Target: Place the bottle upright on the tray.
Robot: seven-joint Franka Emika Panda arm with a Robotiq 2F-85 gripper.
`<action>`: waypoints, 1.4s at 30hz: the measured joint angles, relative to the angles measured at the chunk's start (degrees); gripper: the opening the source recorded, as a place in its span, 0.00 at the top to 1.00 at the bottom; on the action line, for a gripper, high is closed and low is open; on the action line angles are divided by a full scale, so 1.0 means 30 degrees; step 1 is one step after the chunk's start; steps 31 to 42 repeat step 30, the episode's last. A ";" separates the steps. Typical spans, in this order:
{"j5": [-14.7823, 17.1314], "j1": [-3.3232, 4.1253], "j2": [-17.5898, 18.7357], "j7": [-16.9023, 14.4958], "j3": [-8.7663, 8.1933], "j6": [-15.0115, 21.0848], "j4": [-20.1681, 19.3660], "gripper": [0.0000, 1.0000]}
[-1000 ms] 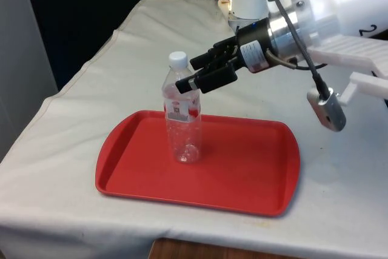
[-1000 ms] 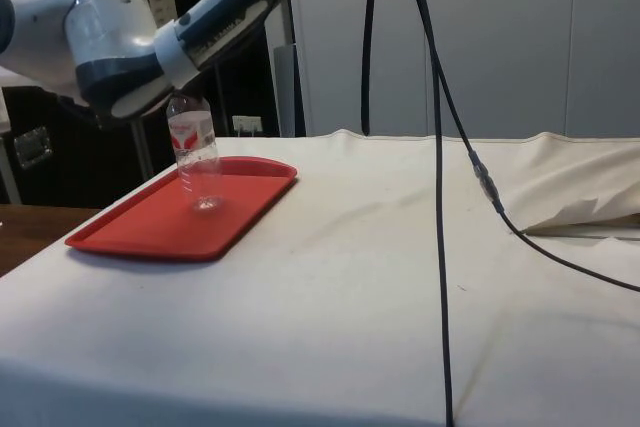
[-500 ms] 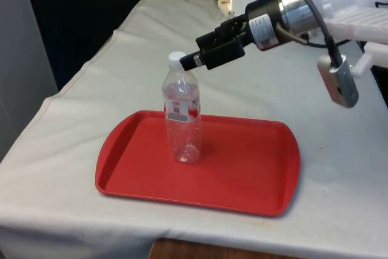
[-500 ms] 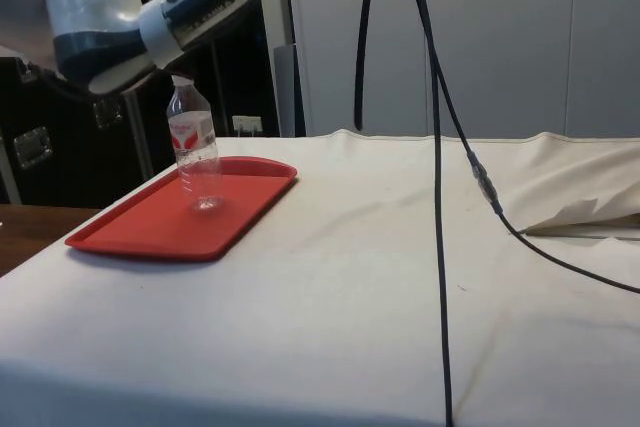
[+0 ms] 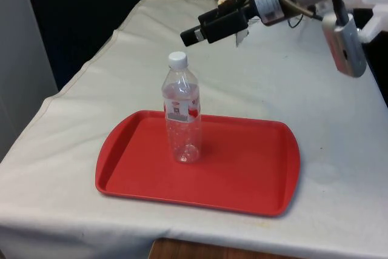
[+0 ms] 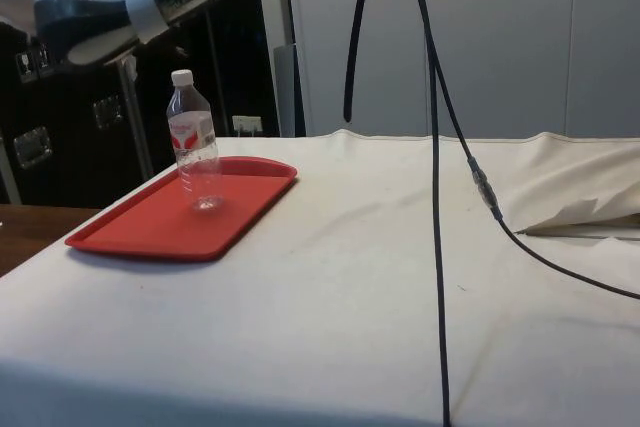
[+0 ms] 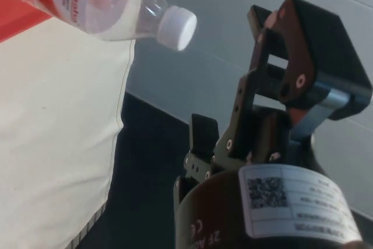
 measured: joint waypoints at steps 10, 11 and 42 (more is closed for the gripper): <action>0.0019 -0.0019 -0.0115 -0.0382 0.0038 -0.0344 0.0821 0.00; 0.0019 -0.0038 -0.0153 -0.0382 0.0057 -0.0344 0.0840 0.00; 0.0248 -0.0191 -0.0840 -0.0382 0.0477 -0.0344 0.0802 0.00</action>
